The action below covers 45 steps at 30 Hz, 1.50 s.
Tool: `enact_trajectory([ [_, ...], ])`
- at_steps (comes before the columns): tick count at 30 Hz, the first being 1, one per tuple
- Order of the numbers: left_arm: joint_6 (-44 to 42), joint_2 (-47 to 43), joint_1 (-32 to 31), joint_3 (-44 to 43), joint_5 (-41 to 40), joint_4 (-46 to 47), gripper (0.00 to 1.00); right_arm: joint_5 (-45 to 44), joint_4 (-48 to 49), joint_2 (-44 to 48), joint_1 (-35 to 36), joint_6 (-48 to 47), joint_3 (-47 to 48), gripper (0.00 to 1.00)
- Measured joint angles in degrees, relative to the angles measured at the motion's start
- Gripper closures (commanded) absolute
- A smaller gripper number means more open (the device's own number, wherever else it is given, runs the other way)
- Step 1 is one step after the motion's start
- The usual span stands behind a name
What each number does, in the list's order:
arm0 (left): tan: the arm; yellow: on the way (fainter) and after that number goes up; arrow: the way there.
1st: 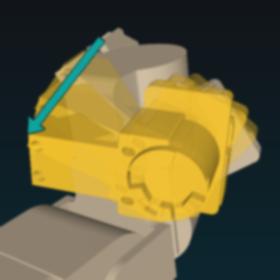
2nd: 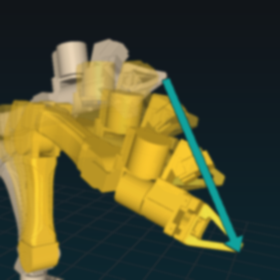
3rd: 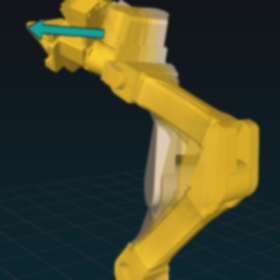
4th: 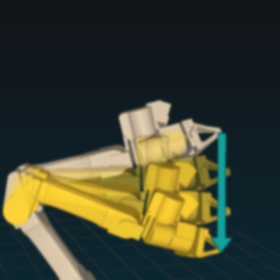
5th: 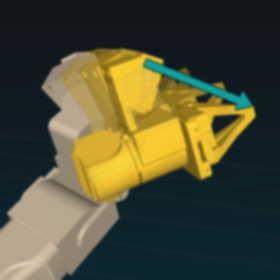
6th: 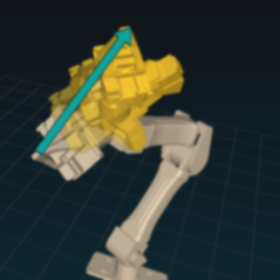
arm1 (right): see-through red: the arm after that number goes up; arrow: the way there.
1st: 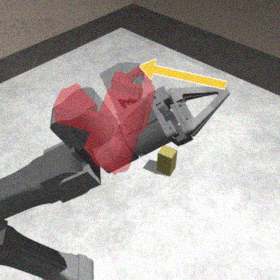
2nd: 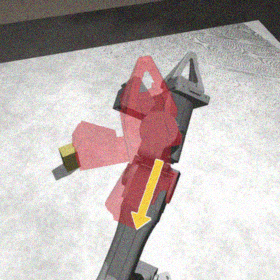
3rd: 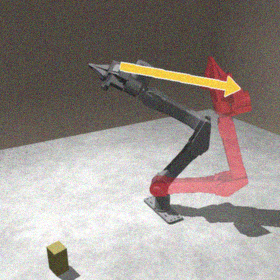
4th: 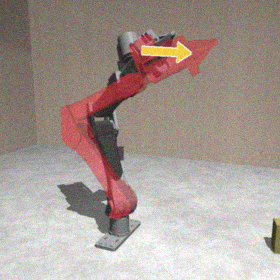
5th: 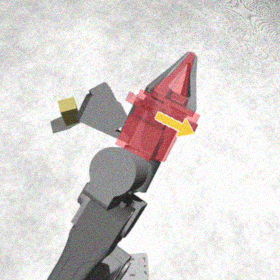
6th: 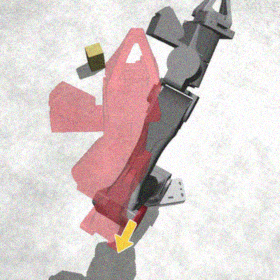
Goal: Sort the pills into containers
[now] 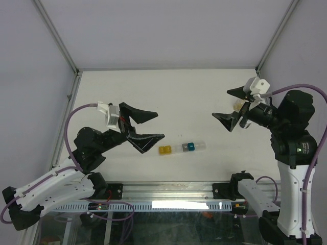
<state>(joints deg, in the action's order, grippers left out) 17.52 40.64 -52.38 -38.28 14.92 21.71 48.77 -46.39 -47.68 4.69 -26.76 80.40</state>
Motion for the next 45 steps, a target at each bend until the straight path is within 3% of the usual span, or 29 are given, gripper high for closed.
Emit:
enact_trajectory([
  [9, -1.3, 0.2, 0.0, -15.5, -0.9, -17.5, 0.01, -1.0, 1.5, -0.2, -3.9, 11.7, 8.1, 0.01],
  [18, -3.2, 0.2, 0.0, -24.2, -2.9, -28.7, 0.01, -1.2, 0.6, -4.9, -5.6, 15.1, 14.7, 0.01],
  [27, -5.3, 1.9, 0.0, -27.1, -4.2, -33.6, 0.01, -8.7, 2.2, -10.8, -5.6, 26.7, 22.5, 0.01],
  [45, -9.3, 8.4, 0.0, -29.8, -4.1, -37.1, 0.01, -7.4, 0.2, -11.7, -9.6, 24.7, 24.2, 0.01],
])
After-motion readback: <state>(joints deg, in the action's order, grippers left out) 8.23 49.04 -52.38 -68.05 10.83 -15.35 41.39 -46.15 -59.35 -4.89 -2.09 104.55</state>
